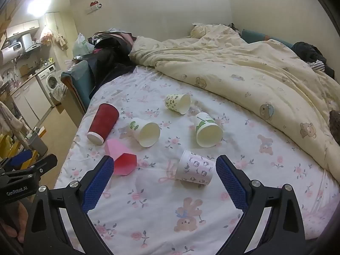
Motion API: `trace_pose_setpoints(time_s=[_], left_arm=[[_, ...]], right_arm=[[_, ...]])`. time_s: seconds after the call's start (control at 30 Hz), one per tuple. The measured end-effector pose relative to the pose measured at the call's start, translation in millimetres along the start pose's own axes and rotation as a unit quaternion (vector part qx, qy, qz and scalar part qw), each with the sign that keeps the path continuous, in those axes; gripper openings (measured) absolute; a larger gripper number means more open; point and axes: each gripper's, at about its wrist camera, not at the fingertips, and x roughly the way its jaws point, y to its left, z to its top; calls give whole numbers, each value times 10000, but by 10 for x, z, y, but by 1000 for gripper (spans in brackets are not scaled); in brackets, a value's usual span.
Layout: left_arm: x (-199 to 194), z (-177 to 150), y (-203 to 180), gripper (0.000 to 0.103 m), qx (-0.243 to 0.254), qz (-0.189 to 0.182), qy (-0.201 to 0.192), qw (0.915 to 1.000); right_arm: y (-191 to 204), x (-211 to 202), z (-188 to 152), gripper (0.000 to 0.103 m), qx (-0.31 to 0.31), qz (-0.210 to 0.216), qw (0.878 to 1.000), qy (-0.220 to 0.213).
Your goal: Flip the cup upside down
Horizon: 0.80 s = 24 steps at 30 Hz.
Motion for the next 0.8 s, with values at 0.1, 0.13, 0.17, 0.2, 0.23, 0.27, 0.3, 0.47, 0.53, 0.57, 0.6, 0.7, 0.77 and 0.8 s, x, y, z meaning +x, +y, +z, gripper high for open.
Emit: trace_pose_setpoints(time_s=[0.1, 0.13, 0.17, 0.2, 0.23, 0.27, 0.3, 0.47, 0.53, 0.57, 0.6, 0.7, 0.77, 0.8], left_arm=[[-4, -1, 10, 102, 0, -6, -26, 10000], [-5, 0, 16, 102, 10, -7, -30, 10000], [-2, -2, 4, 102, 17, 14, -26, 10000], [0, -1, 9, 102, 19, 13, -28, 10000], [2, -1, 15, 102, 19, 2, -25, 10000], [7, 0, 23, 102, 21, -22, -18, 10000], [-4, 47, -13, 102, 31, -20, -13, 10000], [-17, 65, -4, 102, 27, 7, -35, 10000], [-14, 66, -20, 102, 43, 8, -39, 10000], [-16, 67, -20, 102, 45, 11, -43, 10000], [-18, 66, -15, 102, 42, 7, -47, 10000], [-19, 66, -15, 102, 32, 3, -45, 10000], [-22, 50, -26, 102, 36, 12, -58, 10000], [-31, 53, -24, 102, 35, 11, -58, 10000]], right_arm=[[0, 0, 3, 99, 11, -4, 10000, 28], [2, -2, 3, 99, 0, -17, 10000, 21], [3, -3, 3, 99, -8, -21, 10000, 20], [4, -2, 3, 99, -11, -24, 10000, 22], [5, 0, 2, 99, -16, -30, 10000, 25], [7, 1, 0, 99, -22, -36, 10000, 26], [10, 2, -1, 99, -26, -37, 10000, 26], [3, -16, 19, 99, 8, -18, 10000, 42], [-4, -20, 19, 99, 29, -17, 10000, 50], [-4, -18, 23, 99, 39, -16, 10000, 50], [22, 27, 44, 99, 47, -16, 10000, 53], [-12, 33, -9, 99, 42, -17, 10000, 67], [-12, 38, -1, 99, 40, -21, 10000, 64], [-14, 43, -6, 99, 37, -19, 10000, 59]])
